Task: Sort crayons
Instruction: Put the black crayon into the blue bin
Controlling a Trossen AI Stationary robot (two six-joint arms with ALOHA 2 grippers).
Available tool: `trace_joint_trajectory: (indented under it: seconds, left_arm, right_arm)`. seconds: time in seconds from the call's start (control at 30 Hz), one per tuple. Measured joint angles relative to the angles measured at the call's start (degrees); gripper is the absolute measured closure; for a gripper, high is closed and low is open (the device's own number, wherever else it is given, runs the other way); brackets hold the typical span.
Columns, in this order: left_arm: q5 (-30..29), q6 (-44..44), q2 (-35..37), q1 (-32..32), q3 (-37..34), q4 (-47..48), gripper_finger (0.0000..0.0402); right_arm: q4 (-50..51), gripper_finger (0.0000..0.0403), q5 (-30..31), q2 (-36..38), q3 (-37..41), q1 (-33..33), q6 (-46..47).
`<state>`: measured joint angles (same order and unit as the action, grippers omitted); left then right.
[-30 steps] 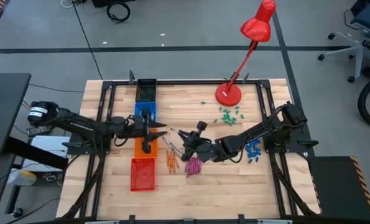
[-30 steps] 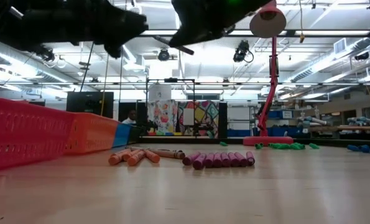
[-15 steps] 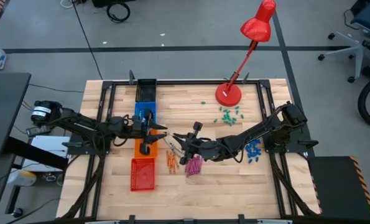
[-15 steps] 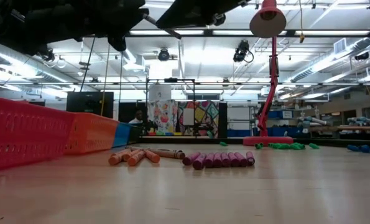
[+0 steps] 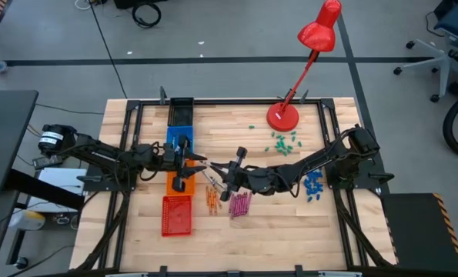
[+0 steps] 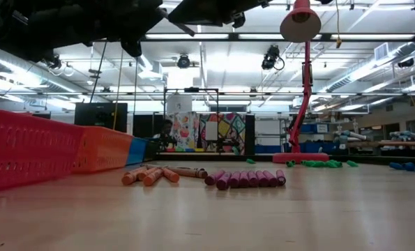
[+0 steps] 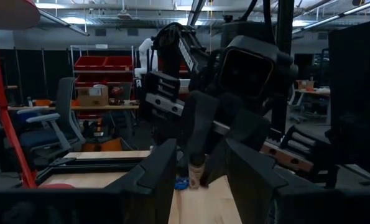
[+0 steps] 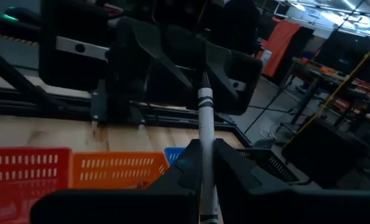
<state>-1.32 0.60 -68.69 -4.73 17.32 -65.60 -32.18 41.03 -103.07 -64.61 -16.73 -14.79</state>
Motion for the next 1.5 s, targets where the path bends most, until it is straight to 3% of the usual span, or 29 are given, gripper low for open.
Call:
trace_joint_trajectory:
  seconds: [0.87, 1.2, 1.5]
  left_arm:
    - [0.0, -0.5, 0.0, 0.0, 0.3, 0.3, 0.0262]
    - [0.0, 0.1, 0.0, 0.0, 0.3, 0.4, 0.0365]
    - [0.0, 0.1, 0.0, 0.0, 0.3, 0.9, 0.0367]
  right_arm:
    - [-2.6, 0.0366, -7.4, 0.0, 0.0, 1.9, 1.2]
    - [-2.1, 0.0366, -7.6, 0.0, 0.0, 1.9, 1.2]
    - [-0.3, 0.0366, -7.6, 0.0, -0.1, 2.0, 2.2]
